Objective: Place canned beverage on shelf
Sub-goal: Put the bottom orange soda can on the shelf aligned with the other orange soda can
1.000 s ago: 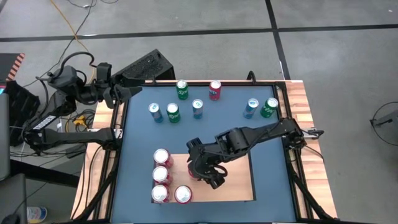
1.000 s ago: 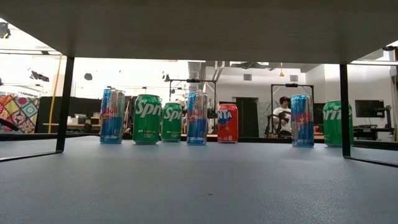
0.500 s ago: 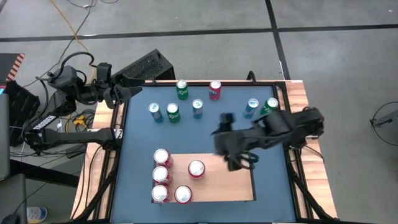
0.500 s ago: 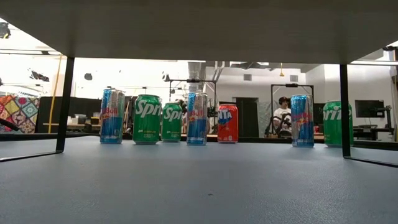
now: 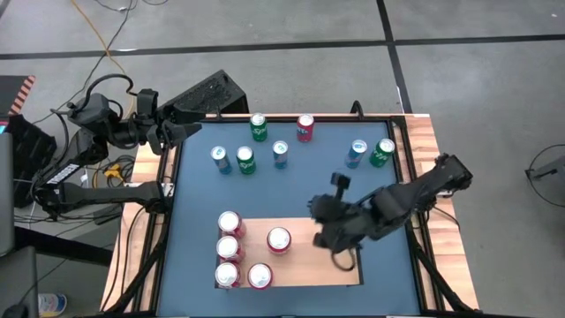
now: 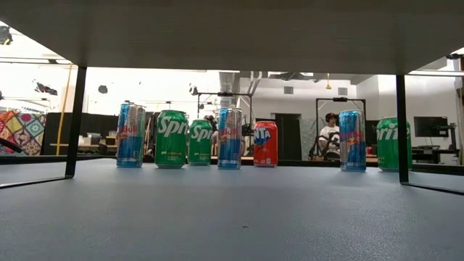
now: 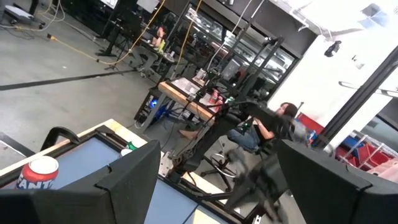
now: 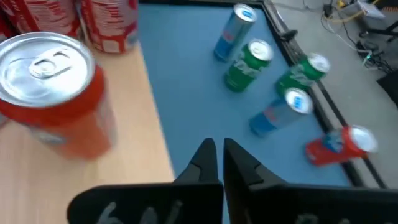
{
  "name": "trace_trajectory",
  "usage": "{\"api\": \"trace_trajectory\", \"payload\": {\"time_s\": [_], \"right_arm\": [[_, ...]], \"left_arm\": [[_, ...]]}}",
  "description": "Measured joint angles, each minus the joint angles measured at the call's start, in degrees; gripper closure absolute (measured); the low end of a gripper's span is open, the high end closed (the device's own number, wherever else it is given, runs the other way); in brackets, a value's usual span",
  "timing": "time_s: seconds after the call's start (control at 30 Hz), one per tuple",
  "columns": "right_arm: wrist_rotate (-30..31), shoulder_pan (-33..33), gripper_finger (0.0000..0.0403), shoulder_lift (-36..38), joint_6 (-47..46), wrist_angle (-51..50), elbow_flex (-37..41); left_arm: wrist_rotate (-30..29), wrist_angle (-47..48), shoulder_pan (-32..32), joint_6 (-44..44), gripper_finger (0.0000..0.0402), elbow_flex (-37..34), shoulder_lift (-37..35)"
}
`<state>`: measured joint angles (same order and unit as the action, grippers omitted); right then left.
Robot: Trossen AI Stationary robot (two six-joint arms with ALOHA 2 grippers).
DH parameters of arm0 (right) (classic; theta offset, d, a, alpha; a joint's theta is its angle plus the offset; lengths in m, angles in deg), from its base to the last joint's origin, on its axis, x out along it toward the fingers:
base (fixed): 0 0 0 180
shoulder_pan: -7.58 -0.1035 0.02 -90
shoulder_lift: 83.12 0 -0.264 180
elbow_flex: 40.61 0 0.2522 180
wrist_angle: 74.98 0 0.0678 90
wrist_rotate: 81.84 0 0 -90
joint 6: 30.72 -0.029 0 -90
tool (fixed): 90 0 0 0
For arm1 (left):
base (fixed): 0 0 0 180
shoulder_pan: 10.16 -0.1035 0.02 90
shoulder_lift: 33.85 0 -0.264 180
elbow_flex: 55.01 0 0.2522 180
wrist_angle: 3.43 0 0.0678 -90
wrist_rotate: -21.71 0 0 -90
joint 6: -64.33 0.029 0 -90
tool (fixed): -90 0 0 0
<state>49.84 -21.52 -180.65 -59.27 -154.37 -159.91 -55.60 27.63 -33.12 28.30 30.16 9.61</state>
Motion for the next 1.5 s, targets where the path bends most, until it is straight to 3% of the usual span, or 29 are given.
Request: {"api": "trace_trajectory", "payload": {"time_s": [0.13, 0.67, 1.07, 1.5], "right_arm": [[1.98, -0.63, 0.04, 0.15, -0.67, 11.9, 8.0], [10.38, -3.15, 0.0403, -0.06, -10.44, 32.58, 23.65], [11.85, -3.42, 0.0403, -0.09, -13.5, 39.83, 27.89], [6.22, -1.22, 0.0403, -0.31, -4.43, 47.9, 27.87]], "left_arm": [[0.01, -0.02, 0.0, 0.02, 0.0093, 0.0, 0.0], [-1.12, 0.0, 0.0, 1.09, 0.0093, 0.0, 0.0], [-1.56, 0.0, 0.0, 1.09, 0.0093, -0.01, 0.0], [-3.02, 0.07, 0.0, 0.96, 0.0093, 0.0, 0.02]]}}
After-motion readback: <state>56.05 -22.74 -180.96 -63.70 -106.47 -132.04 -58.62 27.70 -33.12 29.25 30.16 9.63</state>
